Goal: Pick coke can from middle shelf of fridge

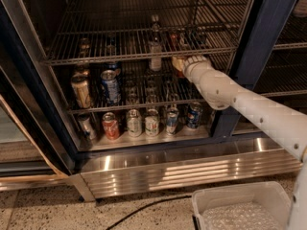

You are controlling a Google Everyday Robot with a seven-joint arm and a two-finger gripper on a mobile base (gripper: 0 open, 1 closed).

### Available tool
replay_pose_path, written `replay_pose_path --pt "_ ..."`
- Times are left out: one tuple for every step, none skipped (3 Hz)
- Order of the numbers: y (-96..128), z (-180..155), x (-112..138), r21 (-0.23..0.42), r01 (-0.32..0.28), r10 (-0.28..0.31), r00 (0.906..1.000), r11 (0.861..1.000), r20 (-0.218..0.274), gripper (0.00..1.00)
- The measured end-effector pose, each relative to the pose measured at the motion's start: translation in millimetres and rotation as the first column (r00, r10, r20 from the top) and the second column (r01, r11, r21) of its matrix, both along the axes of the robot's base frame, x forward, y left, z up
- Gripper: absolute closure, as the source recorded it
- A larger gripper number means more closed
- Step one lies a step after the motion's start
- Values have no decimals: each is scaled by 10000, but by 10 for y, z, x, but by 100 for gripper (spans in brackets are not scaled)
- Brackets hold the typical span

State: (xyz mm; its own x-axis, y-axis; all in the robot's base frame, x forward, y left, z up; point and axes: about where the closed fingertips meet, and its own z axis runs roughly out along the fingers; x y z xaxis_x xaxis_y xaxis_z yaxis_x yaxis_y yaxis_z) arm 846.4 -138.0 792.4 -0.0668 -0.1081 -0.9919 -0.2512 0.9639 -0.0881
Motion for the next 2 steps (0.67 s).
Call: replay_pose_path --pt "-102 -32 -295 -125 -675 673 9975 9976 -210 100" --pt "-102 -32 -296 -125 -677 674 9975 9976 -209 100"
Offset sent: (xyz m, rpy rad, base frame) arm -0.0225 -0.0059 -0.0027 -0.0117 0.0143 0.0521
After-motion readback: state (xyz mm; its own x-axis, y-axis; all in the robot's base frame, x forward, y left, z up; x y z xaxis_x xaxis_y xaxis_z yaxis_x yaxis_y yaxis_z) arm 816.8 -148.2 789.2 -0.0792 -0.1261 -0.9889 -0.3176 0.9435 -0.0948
